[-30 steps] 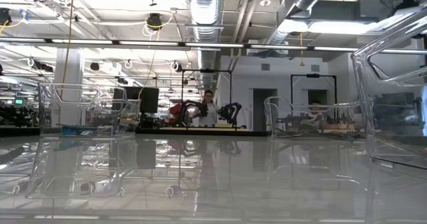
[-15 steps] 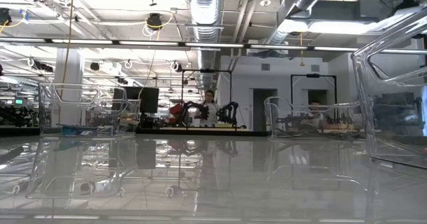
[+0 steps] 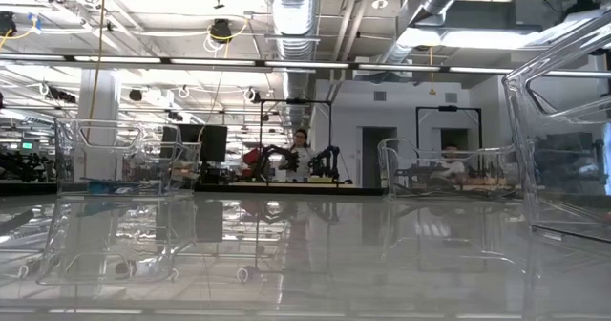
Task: Sort silverware by color (type)
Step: Return to Home Position
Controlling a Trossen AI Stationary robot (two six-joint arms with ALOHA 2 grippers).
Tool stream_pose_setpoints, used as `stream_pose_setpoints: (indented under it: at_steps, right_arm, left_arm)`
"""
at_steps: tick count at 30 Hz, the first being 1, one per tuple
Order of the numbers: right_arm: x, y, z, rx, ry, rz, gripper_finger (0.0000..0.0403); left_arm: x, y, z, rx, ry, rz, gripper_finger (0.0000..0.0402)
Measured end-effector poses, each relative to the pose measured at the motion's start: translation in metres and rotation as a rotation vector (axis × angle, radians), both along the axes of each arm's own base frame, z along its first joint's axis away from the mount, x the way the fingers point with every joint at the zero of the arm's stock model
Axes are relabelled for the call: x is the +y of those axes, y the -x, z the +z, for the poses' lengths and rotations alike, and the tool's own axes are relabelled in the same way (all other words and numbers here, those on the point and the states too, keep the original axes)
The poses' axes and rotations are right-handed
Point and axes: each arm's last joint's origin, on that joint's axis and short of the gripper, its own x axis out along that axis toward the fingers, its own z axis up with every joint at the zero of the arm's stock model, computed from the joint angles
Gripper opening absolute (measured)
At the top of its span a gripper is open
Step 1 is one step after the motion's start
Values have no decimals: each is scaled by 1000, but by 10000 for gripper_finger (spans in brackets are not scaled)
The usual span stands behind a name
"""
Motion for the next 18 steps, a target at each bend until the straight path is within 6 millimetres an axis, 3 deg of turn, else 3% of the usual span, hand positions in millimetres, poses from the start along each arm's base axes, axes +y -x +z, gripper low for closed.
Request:
stream_pose_setpoints:
  at_steps: [8, 13, 18]
  right_arm:
    - [-2, 43, 8, 50, 26, -26, 15]
    - [-7, 59, -24, 44, -20, -65, 14]
    - [-11, 76, -62, -27, -100, -88, 14]
  left_arm:
    - [-2, 34, -8, 52, 8, 60, 0]
    - [-4, 46, -20, 58, 10, 51, 0]
    - [-5, 52, -60, 17, 22, 41, 0]
